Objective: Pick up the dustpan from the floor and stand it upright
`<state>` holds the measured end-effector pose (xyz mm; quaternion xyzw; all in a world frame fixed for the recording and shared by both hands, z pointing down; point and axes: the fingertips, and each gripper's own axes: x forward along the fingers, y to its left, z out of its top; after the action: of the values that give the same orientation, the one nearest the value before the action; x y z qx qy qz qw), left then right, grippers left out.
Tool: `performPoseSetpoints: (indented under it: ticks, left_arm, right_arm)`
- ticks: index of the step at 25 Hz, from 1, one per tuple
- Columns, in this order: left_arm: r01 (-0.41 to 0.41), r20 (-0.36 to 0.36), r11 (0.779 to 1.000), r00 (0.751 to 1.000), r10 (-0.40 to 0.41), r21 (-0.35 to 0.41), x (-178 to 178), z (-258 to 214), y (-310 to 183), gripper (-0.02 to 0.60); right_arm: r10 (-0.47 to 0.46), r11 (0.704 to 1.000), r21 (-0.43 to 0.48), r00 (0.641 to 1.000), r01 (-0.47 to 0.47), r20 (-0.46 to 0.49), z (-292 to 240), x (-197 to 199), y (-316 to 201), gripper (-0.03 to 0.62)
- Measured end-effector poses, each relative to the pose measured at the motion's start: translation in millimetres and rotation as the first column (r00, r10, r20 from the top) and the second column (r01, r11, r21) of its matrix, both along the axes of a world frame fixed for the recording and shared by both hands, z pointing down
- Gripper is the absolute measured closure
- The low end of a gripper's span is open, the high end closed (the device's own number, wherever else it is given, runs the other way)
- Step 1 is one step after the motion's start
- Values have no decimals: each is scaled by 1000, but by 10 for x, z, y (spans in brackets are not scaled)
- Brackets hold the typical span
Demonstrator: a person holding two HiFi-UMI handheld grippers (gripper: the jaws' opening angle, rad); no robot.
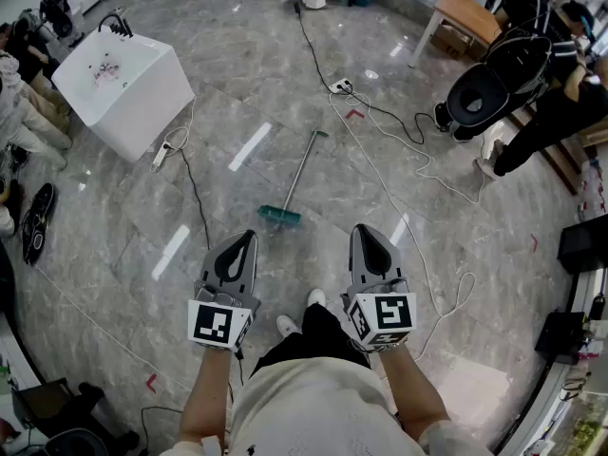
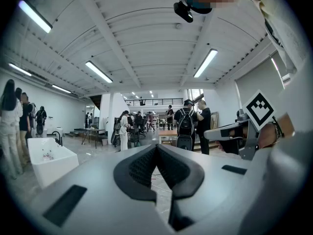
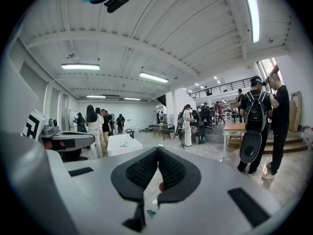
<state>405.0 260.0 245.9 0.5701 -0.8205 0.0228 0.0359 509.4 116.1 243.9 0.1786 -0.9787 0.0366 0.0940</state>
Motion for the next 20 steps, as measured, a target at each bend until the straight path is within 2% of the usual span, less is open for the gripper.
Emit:
performPoseSetpoints:
  ticks: [5,10,14,17,20]
  left_arm:
    - [-30,-1,999,1000,30,-14,-792,182,-126,571]
    - [-77,-21,997,997,77,-2,-1767,325,-563,571]
    - [-84,13,996,996,84,36,-2460,-4,-841,571]
    - [-109,26,992,994,108,57,-3067,-140,-800,571]
    - [-147,36,988,989,145,39,-3517,-104,-829,571]
  right_arm:
    - [12,998,-64,1000,-14,-21,394,-824,-56,577]
    - [60,994,-88,998,-62,-29,635,-1911,-438,577]
    - [75,994,-84,997,-75,-11,493,-2708,-620,577]
    - [90,994,-65,996,-89,12,357,-3265,-602,577]
    - [119,991,-59,993,-119,7,378,-3642,-620,577]
